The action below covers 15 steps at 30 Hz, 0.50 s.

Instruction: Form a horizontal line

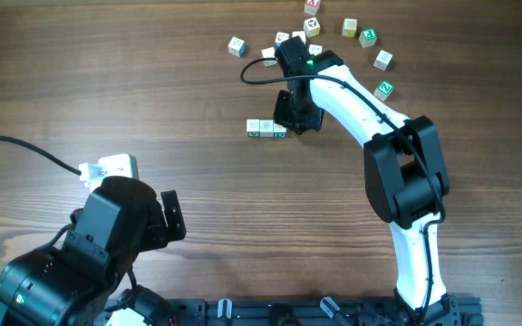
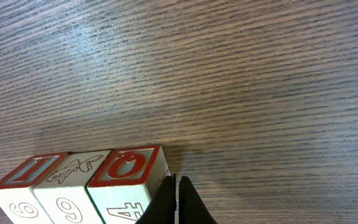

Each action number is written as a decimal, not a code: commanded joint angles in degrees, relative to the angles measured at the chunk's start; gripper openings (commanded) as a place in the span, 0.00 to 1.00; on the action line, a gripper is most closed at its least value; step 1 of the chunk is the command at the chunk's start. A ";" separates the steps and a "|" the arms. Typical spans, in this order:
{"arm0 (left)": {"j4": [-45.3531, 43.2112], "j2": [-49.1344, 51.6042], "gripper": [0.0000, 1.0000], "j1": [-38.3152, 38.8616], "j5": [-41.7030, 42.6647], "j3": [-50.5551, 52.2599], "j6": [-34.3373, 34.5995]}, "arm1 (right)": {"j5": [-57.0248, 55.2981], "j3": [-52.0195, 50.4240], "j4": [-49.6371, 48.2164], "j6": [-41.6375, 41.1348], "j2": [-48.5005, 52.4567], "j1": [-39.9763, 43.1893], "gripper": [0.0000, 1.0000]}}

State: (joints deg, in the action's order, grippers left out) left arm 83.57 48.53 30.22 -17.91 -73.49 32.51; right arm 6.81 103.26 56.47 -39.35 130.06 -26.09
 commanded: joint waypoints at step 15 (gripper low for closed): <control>-0.13 -0.11 1.00 -0.35 0.31 0.22 0.98 | -2.03 -0.22 -0.46 1.38 -0.13 -0.17 0.05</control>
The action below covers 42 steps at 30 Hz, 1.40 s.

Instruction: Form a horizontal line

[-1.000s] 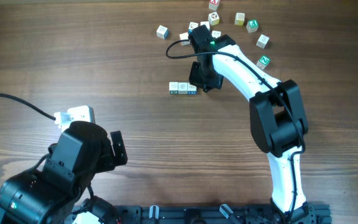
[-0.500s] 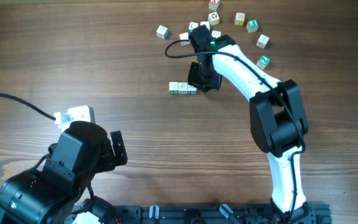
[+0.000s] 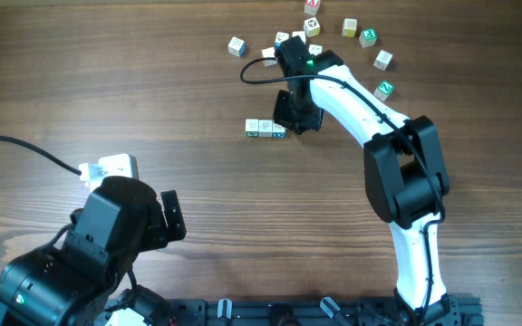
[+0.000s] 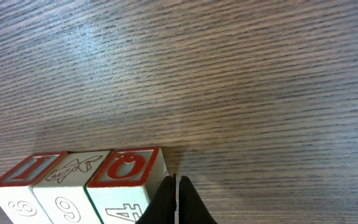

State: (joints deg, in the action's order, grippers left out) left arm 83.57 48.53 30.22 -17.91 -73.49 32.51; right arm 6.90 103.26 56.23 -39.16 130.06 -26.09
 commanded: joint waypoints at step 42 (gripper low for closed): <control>-0.13 -0.11 1.00 -0.35 0.31 0.22 0.98 | -4.59 -0.09 6.49 3.17 -16.20 6.99 0.05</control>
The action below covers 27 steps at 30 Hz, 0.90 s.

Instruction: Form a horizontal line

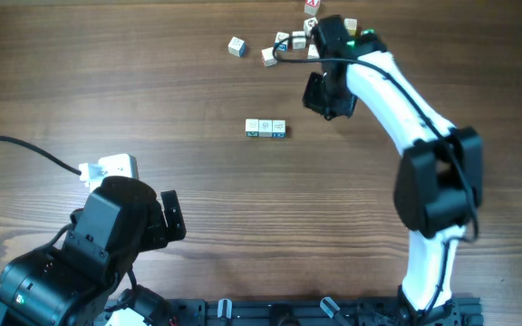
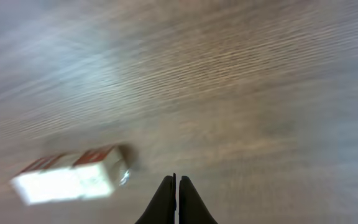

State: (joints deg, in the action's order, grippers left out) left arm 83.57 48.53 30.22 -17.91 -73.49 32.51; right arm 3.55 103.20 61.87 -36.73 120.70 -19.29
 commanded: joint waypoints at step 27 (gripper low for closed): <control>-0.13 -0.11 1.00 -0.35 0.31 0.22 0.98 | -8.96 -0.02 12.74 -1.20 -47.04 0.20 0.36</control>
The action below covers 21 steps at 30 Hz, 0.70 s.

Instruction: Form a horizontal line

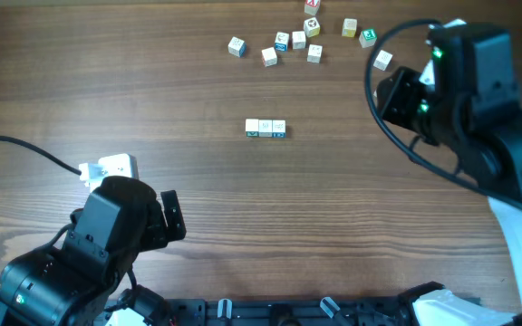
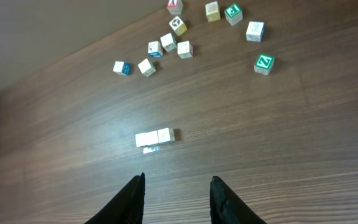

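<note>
Three white blocks stand side by side in a short horizontal row (image 1: pixel 266 129) at mid table, also seen as the row (image 2: pixel 155 137) in the right wrist view. Several loose blocks (image 1: pixel 299 39) lie scattered at the far edge; the wrist view shows them too, with a green Z block (image 2: pixel 263 63) at the right. My right gripper (image 2: pixel 178 177) hangs open and empty, high above the table and to the right of the row. My left gripper (image 1: pixel 171 217) rests at the lower left, far from all blocks.
A small white box (image 1: pixel 109 167) with a black cable lies beside the left arm. The right arm (image 1: pixel 460 81) covers part of the table's right side, hiding the green Z block from overhead.
My right gripper was shut and lower, just right of the row near the loose blocks. Now it is open, much higher and far to the right. The row is unchanged.
At first my shut right gripper's tips stood against the right end of the three-block row, by the O block, and stayed there. Then it was away up and to the right, still shut. Now it is open, high at the table's right side.
</note>
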Each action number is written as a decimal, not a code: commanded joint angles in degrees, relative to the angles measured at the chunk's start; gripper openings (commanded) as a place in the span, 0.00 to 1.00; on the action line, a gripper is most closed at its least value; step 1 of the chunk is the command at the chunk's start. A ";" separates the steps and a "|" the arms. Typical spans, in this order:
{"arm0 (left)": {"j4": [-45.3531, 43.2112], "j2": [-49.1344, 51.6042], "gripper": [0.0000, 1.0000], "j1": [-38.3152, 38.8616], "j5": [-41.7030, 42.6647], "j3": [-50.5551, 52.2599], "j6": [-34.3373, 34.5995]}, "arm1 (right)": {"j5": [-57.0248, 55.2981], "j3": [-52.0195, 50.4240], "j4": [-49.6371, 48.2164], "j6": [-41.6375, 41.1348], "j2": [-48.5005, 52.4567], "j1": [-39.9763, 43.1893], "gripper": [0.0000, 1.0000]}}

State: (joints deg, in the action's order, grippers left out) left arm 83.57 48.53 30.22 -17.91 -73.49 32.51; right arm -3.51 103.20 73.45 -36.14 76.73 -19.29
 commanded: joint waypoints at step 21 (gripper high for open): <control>-0.15 -0.11 1.00 -0.35 0.31 0.22 0.98 | -9.90 -19.19 14.43 -9.16 -18.91 0.17 0.28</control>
State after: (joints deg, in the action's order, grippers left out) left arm 83.57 48.53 30.22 -17.91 -73.49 32.51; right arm -11.66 92.97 89.25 -40.77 60.07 -19.29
